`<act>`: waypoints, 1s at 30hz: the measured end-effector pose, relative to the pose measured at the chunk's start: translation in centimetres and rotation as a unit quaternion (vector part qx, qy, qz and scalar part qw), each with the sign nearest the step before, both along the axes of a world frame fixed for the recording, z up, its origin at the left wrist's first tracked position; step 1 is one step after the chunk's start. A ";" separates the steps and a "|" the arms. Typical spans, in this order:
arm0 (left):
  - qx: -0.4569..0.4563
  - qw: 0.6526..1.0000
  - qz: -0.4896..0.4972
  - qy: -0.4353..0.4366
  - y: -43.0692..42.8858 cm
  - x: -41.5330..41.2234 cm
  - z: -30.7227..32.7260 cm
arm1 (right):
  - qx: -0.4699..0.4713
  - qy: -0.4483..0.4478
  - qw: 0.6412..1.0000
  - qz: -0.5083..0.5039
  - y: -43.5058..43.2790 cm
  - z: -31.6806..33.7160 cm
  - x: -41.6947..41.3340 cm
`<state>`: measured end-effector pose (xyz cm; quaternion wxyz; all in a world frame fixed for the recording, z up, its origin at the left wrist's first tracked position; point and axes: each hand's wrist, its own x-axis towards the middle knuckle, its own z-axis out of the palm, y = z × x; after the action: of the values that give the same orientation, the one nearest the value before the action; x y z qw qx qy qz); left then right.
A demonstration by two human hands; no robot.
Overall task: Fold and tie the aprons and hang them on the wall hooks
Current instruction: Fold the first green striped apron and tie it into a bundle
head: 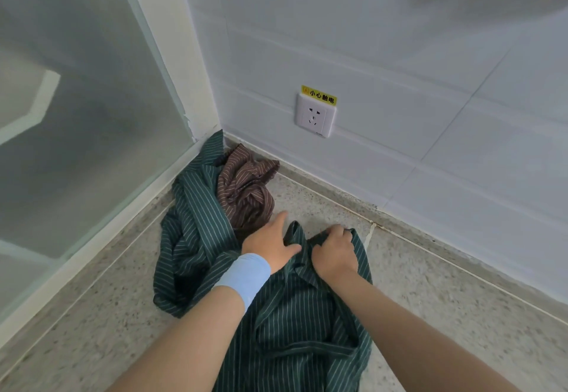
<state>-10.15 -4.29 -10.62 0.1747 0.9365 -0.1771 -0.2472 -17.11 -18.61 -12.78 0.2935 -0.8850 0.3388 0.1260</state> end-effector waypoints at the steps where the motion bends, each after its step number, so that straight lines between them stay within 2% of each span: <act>1: 0.009 1.000 -0.013 -0.004 -0.5 0.5 -0.7 | 0.018 0.024 0.999 -0.038 -0.4 -0.7 0.2; 3: -0.018 0.999 -0.007 -0.038 -0.5 0.9 -0.8 | 0.069 0.049 0.994 -0.070 -1.0 -1.4 0.0; 5: -0.080 0.994 0.048 -0.062 -0.3 1.7 -0.3 | 0.113 0.033 0.990 -0.083 -1.9 -1.9 0.0; 8: -0.146 0.965 0.172 -0.130 1.5 2.9 1.9 | 0.119 -0.055 0.982 -0.133 -3.4 -1.2 0.3; 10: -0.165 0.954 0.194 -0.157 3.6 3.8 2.3 | 0.120 -0.101 0.975 -0.157 -4.3 -0.1 0.6; 12: -0.103 0.988 0.094 -0.066 5.4 4.6 2.7 | 0.115 -0.065 0.986 -0.100 -5.0 0.4 0.6; 13: -0.038 0.999 0.025 0.010 6.0 4.6 2.9 | 0.101 -0.003 0.994 -0.042 -5.2 0.7 0.4; 15: 0.090 0.987 -0.078 0.107 6.5 4.0 3.4 | 0.012 0.145 0.987 0.074 -4.8 1.3 -0.1; 17: 0.134 0.986 -0.071 0.076 6.8 3.4 4.0 | -0.113 0.199 0.964 0.135 -3.9 1.7 -0.4; 18: 0.134 0.990 -0.032 0.029 6.8 3.1 4.1 | -0.164 0.178 0.958 0.158 -3.3 1.8 -0.4; 20: 0.134 0.986 0.069 -0.075 7.3 3.0 3.5 | -0.202 0.081 0.952 0.214 -1.7 2.2 0.4; 22: 0.179 0.966 0.165 -0.091 8.4 3.0 2.5 | -0.187 0.010 0.942 0.278 0.2 2.2 1.6; 24: 0.209 0.953 0.212 -0.050 9.9 3.2 1.3 | -0.155 -0.024 0.931 0.329 2.3 2.0 3.0; 25: 0.209 0.949 0.234 -0.022 10.7 3.6 0.5 | -0.111 -0.037 0.939 0.324 3.4 1.9 3.8; 27: 0.170 0.939 0.295 0.049 12.0 4.4 -0.9 | 0.073 -0.051 0.966 0.241 5.2 0.9 5.7; 29: 0.104 0.927 0.346 0.103 13.2 5.3 -2.8 | 0.250 -0.051 0.957 0.136 6.9 -0.8 8.3; 30: 0.070 0.933 0.338 0.106 13.2 5.2 -3.1 | 0.290 -0.049 0.950 0.101 7.2 -1.2 8.9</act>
<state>-4.98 8.90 -13.67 0.2000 0.9191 0.1871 -0.2834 -8.17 -11.38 -13.94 0.5399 -0.7962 0.1812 0.2042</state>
